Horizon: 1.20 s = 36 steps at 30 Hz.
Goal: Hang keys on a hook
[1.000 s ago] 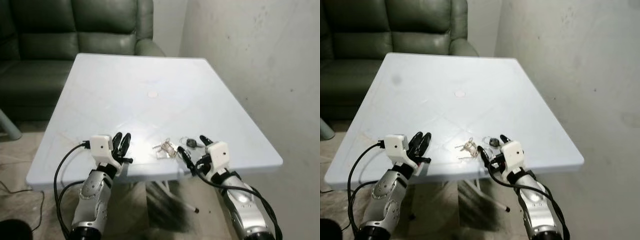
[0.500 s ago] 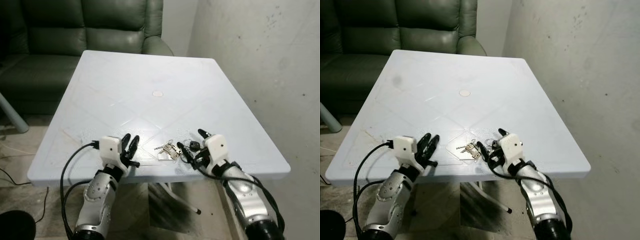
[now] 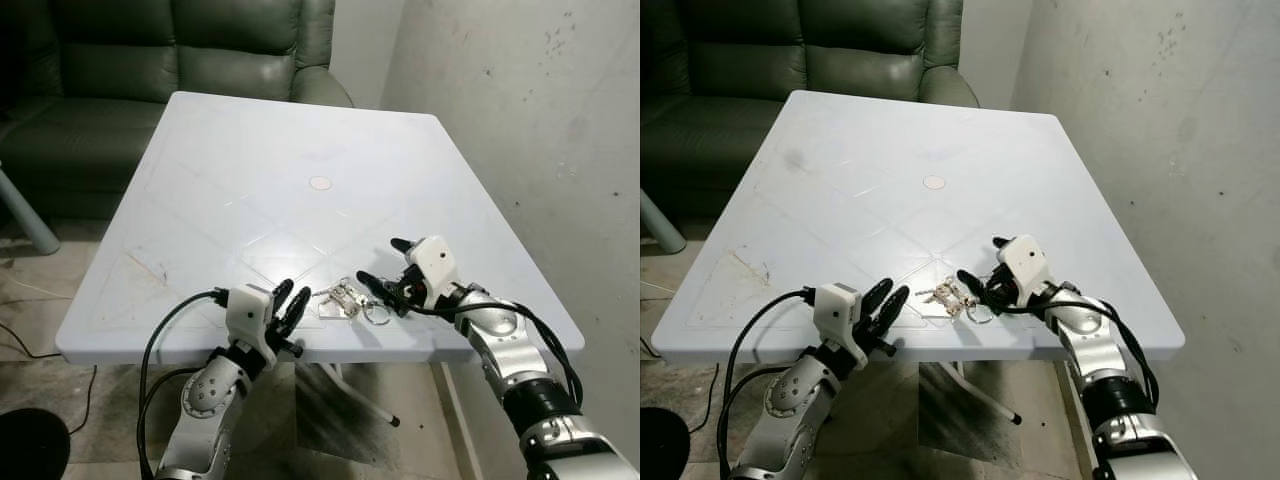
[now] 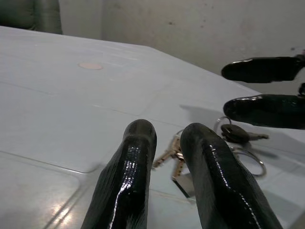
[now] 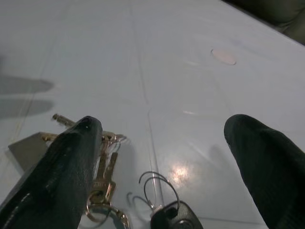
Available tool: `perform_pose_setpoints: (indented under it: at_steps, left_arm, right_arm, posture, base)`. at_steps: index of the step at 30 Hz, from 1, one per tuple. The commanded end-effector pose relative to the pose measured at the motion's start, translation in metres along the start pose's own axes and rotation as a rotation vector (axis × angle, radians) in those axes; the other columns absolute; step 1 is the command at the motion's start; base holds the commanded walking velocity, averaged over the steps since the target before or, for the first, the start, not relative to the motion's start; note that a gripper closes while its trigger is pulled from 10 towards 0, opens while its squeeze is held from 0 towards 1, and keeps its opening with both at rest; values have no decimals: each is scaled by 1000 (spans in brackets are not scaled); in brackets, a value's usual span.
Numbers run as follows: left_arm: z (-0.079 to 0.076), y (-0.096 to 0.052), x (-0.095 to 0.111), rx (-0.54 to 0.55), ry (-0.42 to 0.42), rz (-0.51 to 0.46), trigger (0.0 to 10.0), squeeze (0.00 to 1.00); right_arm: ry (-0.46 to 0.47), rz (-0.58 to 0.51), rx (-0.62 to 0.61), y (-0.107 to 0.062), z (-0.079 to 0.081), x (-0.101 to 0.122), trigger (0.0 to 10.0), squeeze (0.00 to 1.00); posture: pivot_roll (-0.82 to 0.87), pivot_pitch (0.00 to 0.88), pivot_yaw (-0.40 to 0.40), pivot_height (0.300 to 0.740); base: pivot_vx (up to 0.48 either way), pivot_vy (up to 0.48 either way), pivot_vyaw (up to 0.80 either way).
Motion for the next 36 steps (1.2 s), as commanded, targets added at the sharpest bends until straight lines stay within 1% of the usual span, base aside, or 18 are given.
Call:
perform_pose_setpoints:
  at_steps: [1, 9, 10, 11, 12, 14, 15, 17, 18, 19, 20, 21, 22, 31, 32, 34, 35, 36]
  left_arm:
    - [-7, 1, 1, -28, 10, 5, 10000, 0]
    - [-11, -1, 1, -28, 6, 5, 10000, 0]
    - [-11, -1, 2, -28, 6, 5, 10000, 0]
    - [-11, -1, 2, -28, 6, 5, 10000, 0]
    - [-11, -1, 2, -27, 7, 5, 10000, 0]
    - [-10, -1, 2, -26, 7, 5, 10000, 0]
    - [-10, -1, 3, -24, 8, 4, 10000, 0]
    - [-9, -1, 3, -22, 9, 4, 10000, 0]
    - [-9, -1, 3, -21, 10, 3, 10000, 0]
    - [-9, -1, 3, -21, 10, 3, 10000, 0]
    - [-9, -1, 4, -20, 10, 2, 10000, 0]
    - [-9, -1, 4, -20, 10, 2, 10000, 0]
    - [-10, -1, 4, -19, 10, 3, 10000, 0]
    - [-12, 1, 6, -14, 11, -5, 10000, 0]
    - [-12, 2, 6, -10, 11, -8, 10000, 0]
    - [-12, 1, 7, -7, 12, -10, 10000, 0]
    - [-11, 1, 7, -6, 12, -10, 10000, 0]
    - [-11, 1, 7, -5, 12, -11, 10000, 0]
  right_arm:
    - [0, 12, 20, -4, -5, -2, 10000, 0]
    - [59, 73, 65, -9, -6, -17, 9373, 0]
    - [71, 79, 72, -10, -5, -19, 7843, 0]
    - [78, 82, 77, -10, -4, -20, 7843, 0]
    - [87, 87, 83, -10, -4, -22, 2627, 0]
    - [90, 95, 86, -11, -4, -23, 2745, 0]
    - [91, 98, 89, -11, -4, -24, 1608, 0]
    - [98, 105, 85, -10, -4, -25, 2078, 0]
    - [113, 101, 86, -9, -4, -24, 7216, 0]
    - [113, 101, 86, -9, -4, -24, 7216, 0]
    - [126, 98, 87, -7, -3, -23, 5686, 0]
    - [126, 98, 87, -7, -3, -23, 5686, 0]
    - [135, 96, 91, -6, -3, -22, 10000, 0]
    - [125, 108, 109, 4, -2, -17, 10000, 0]
    - [115, 112, 118, 6, -1, -15, 8941, 0]
    - [108, 114, 124, 6, -1, -15, 8706, 0]
    - [103, 113, 130, 7, 0, -14, 3804, 0]
    - [101, 112, 134, 7, 0, -14, 3804, 0]
  posture:
    - [33, 30, -113, 740]
    - [45, 40, -116, 740]
    - [47, 40, -116, 740]
    - [47, 40, -116, 740]
    - [51, 40, -118, 740]
    - [51, 40, -118, 740]
    - [53, 39, -120, 740]
    - [53, 39, -120, 740]
    - [56, 39, -122, 740]
    - [56, 39, -122, 740]
    - [63, 37, -125, 740]
    - [63, 37, -125, 740]
    - [64, 35, -125, 740]
    - [85, 28, -141, 740]
    - [92, 24, -145, 740]
    - [98, 21, -149, 740]
    - [98, 21, -149, 740]
    - [98, 21, -149, 740]
  base:
    - [0, 0, 0]
    - [0, 0, 0]
    - [0, 0, 0]
    - [0, 0, 0]
    - [0, 0, 0]
    - [0, 0, 0]
    - [0, 0, 0]
    - [0, 0, 0]
    - [0, 0, 0]
    - [0, 0, 0]
    - [0, 0, 0]
    - [0, 0, 0]
    - [0, 0, 0]
    - [0, 0, 0]
    - [0, 0, 0]
    - [0, 0, 0]
    - [0, 0, 0]
    - [0, 0, 0]
Point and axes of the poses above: a point about 5 cm out from each wrist's last joint towards the gripper, its own y axis pointing out of the wrist towards the gripper, its own x axis along the axis of the wrist's last joint, z = x × y, the point moved 6 cm from there along y, pointing out of the wrist towards the gripper, and after that the axes turned 10 degrees about -y, right-handed, at the moved point
